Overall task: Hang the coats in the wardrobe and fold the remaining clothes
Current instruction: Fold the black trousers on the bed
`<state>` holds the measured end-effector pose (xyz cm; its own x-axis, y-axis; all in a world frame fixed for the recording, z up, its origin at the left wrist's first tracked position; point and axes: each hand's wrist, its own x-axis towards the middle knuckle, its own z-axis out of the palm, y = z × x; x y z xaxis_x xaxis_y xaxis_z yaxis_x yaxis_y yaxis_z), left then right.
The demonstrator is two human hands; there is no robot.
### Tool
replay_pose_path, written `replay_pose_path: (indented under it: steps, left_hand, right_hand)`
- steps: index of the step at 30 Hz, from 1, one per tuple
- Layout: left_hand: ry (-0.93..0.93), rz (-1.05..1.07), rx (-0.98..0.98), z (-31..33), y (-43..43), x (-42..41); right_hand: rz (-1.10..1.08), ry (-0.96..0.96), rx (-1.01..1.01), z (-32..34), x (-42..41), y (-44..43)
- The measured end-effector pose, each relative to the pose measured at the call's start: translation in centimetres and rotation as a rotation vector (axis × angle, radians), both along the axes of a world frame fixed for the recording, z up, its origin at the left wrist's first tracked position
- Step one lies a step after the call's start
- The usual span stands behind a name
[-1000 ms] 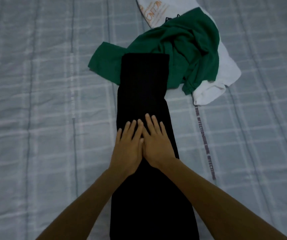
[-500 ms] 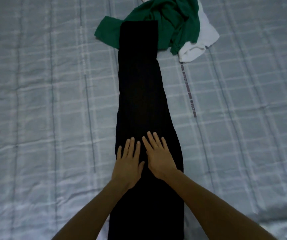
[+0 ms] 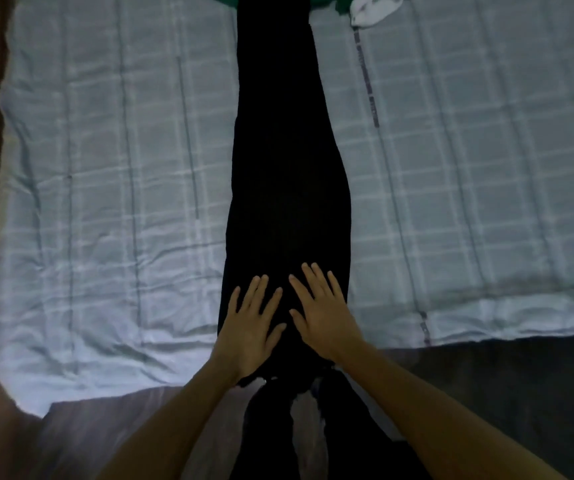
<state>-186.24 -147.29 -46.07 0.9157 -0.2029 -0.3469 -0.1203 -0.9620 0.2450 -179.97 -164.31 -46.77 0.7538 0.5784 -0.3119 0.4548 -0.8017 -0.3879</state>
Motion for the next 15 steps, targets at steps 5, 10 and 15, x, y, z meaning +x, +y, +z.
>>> replay_pose_path:
  steps: [5,10,15]
  left_hand:
    - [-0.064,-0.173,-0.005,-0.4,2.4,-6.1]
    - [-0.018,-0.283,0.180,-3.3,3.9,-8.0]
    - [-0.179,-0.214,0.096,-4.0,3.5,-8.6]
  right_hand:
    - [0.082,-0.046,0.046,-0.1,-6.8,-1.0]
    - [0.154,-0.144,-0.132,-2.2,-12.6,-0.8]
    - [-0.011,-0.239,-0.165,-3.7,-13.8,0.5]
